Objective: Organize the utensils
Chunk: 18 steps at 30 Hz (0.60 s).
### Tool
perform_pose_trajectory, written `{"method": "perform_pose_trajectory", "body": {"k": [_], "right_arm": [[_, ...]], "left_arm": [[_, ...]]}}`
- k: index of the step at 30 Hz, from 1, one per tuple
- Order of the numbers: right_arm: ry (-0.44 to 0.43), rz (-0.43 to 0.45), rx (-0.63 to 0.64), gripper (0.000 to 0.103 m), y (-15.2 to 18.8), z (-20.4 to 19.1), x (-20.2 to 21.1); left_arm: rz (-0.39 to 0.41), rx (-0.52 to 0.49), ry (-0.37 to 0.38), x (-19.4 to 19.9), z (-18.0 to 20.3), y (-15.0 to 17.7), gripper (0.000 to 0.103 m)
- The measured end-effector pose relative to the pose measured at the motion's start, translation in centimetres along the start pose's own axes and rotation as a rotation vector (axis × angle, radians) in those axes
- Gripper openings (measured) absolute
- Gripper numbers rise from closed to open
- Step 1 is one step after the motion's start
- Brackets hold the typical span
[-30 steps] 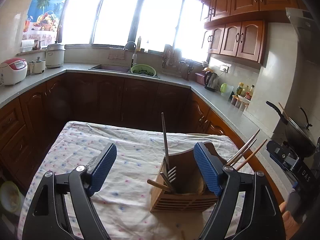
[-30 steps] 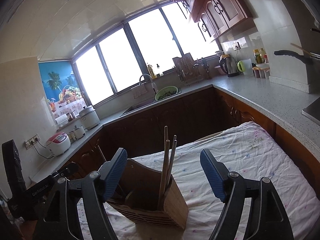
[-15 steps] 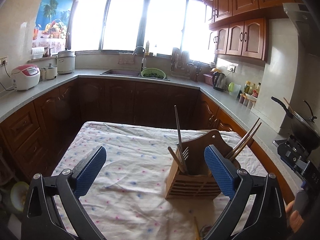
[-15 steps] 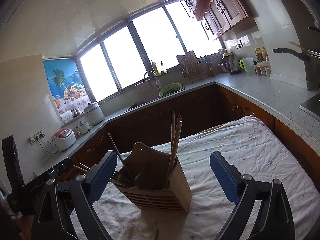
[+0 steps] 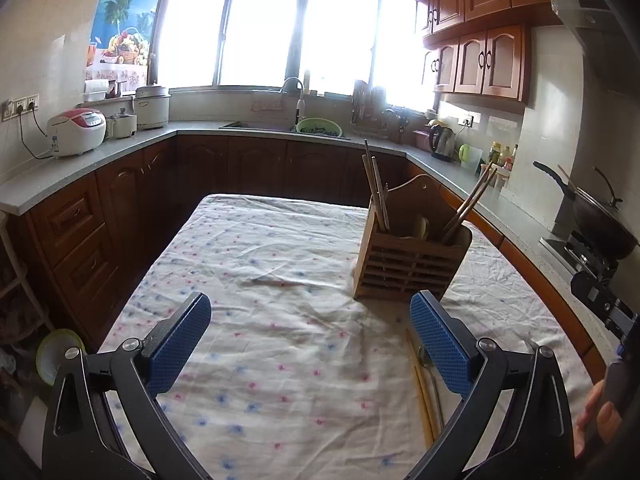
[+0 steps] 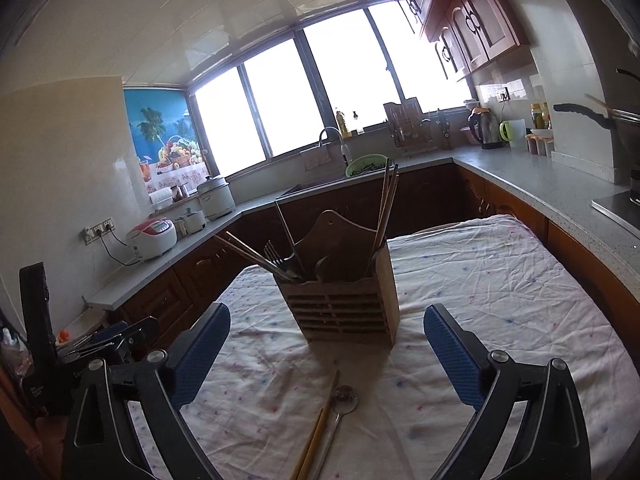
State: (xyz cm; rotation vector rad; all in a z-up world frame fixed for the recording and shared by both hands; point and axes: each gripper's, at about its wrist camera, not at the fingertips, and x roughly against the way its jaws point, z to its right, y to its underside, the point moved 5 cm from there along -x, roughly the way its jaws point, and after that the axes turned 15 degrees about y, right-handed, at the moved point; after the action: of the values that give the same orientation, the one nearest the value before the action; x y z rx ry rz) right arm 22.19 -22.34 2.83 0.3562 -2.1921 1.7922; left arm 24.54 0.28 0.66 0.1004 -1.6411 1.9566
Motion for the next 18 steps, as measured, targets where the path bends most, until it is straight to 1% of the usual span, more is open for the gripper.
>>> {"method": "perform_pose_trajectory", "body": {"k": [4, 7, 10, 12, 15, 18], "right_arm": [[0.012, 0.011, 0.056, 0.102, 2.7, -0.5, 2.8], [0.026, 0.014, 0.091, 0.102, 4.8, -0.8, 4.5], [0.043, 0.029, 0.114, 0.102, 6.1, -0.8, 6.1], [0.046, 0.057, 0.125, 0.102, 6.2, -0.9, 7.7], [0.065, 0.131, 0.151, 0.103, 6.3, -1.1, 10.4], [0.083, 0.192, 0.177, 0.103, 7.4, -1.3, 12.6]], "left_arm": [[0.005, 0.009, -0.003, 2.7, 0.3, 2.6, 0.102], [0.025, 0.021, -0.007, 4.7, 0.5, 4.5, 0.102], [0.049, -0.003, -0.009, 6.6, 1.4, 5.6, 0.102], [0.079, -0.041, -0.015, 8.2, 2.1, 6.0, 0.102], [0.112, -0.069, -0.016, 10.3, 3.2, 6.9, 0.102], [0.149, -0.099, -0.034, 12.0, 3.9, 8.3, 0.103]]}}
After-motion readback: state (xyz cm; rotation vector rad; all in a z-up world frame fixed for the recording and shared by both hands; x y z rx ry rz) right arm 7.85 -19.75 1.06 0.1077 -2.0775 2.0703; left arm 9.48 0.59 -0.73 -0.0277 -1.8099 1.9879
